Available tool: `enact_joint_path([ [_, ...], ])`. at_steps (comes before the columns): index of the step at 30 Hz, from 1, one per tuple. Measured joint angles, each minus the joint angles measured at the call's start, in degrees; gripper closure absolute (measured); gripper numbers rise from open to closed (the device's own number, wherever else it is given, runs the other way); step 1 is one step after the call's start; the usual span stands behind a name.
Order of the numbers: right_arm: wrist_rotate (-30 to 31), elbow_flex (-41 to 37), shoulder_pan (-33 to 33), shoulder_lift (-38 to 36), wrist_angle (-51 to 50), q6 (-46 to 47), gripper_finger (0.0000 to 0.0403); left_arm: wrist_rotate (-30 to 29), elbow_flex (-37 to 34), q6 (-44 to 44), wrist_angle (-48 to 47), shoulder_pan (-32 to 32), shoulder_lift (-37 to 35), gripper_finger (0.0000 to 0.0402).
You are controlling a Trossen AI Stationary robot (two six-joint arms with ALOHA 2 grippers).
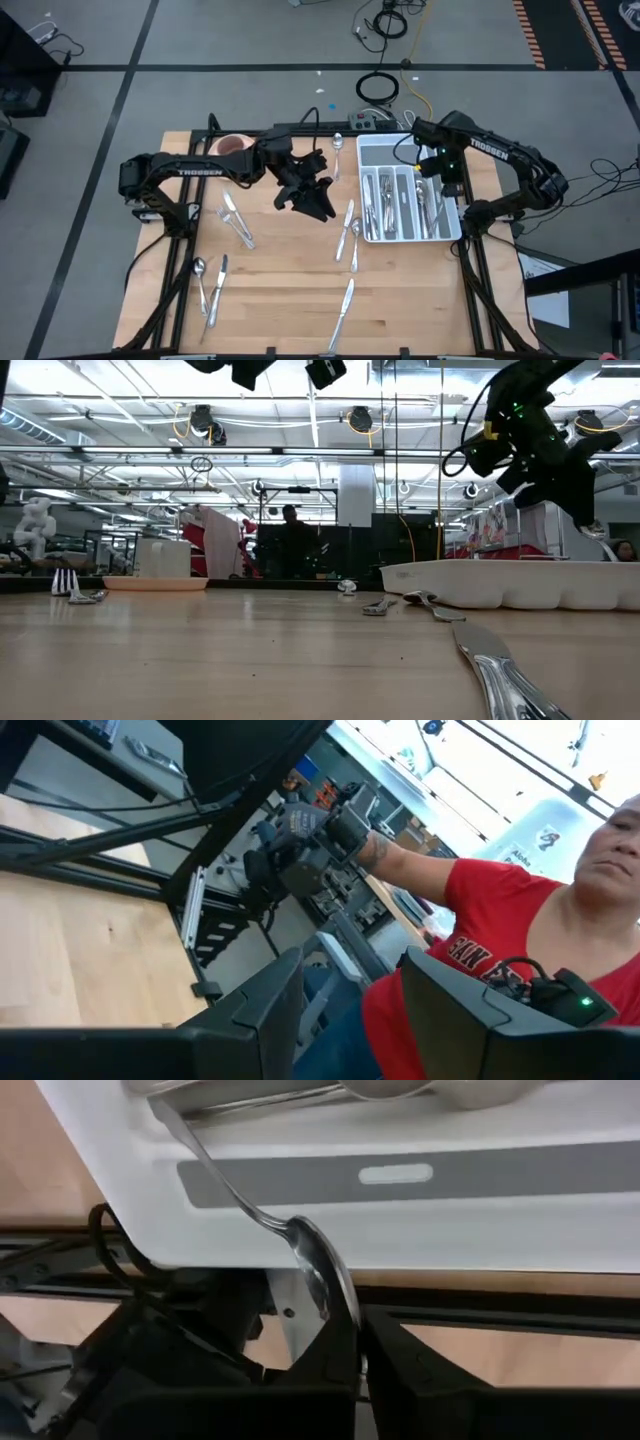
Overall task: Sort silverware
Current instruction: Put the silver spoon into the silverware rack
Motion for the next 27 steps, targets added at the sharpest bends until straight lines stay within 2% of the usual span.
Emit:
enact_joint_path([
  [13,1.02,0.52,5.72,2.36,1.64,-7.11,0.0403,-0.13,-0.02,3.06,-1.67,4.11,0.02,0.0229],
  [18,2.01,0.6,8.31,6.33,6.25,-8.24,0.0403,-0.51,-0.02,2.99,-1.6,6.59,0.02,0.0229],
  [27,1.34,0.6,8.77,11.01,14.14,-11.01,0.0403,-0.64,-0.02,3.3,-1.58,8.33,0.02,0.0229],
])
